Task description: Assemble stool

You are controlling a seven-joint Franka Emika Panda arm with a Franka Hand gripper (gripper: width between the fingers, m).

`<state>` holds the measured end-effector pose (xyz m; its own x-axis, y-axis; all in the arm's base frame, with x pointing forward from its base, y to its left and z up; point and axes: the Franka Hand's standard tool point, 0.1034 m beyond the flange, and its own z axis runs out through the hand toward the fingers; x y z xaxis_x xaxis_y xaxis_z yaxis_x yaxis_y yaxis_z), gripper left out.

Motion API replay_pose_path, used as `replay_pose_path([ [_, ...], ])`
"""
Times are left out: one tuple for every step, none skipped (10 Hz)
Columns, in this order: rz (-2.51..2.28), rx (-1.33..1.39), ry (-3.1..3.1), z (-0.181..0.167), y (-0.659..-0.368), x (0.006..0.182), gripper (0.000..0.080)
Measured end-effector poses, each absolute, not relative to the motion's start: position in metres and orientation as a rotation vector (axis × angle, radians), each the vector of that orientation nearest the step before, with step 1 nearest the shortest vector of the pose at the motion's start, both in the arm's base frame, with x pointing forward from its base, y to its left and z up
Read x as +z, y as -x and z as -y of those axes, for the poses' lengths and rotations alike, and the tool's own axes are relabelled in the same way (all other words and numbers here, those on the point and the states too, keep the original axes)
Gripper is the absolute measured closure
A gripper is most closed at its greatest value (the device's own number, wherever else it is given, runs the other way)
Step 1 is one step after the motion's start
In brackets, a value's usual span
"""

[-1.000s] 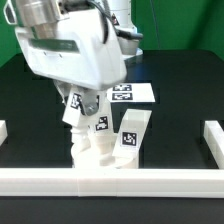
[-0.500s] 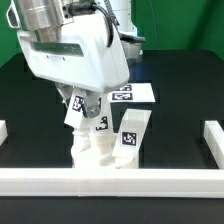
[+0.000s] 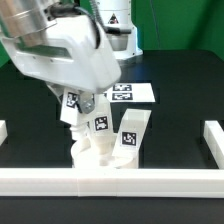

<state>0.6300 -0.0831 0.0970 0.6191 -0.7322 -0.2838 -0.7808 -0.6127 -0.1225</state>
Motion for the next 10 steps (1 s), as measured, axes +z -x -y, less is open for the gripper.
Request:
replay_pose_path([
  [-1.200, 0.432, 2.593, 0.085, -0.620, 0.092, 0.0461],
  [-1.189, 0.516, 2.570, 0.089, -0.617, 0.089, 0.0461],
  [-1.171, 0.531, 2.571, 0.089, -0.621, 0.084, 0.0461],
  [-1.118, 0.479, 2.596, 0.083, -0.630, 0.082, 0.0461],
  [-1.081, 0.455, 2.610, 0.081, -0.633, 0.081, 0.0461],
  [-1.088, 0.456, 2.608, 0.082, -0.632, 0.081, 0.0461],
  [-1.089, 0.456, 2.608, 0.082, -0.632, 0.081, 0.0461],
  [-1.086, 0.455, 2.610, 0.083, -0.632, 0.080, 0.0461],
  [-1.077, 0.454, 2.614, 0.082, -0.633, 0.080, 0.0461],
  [-1.072, 0.453, 2.615, 0.083, -0.637, 0.080, 0.0461],
])
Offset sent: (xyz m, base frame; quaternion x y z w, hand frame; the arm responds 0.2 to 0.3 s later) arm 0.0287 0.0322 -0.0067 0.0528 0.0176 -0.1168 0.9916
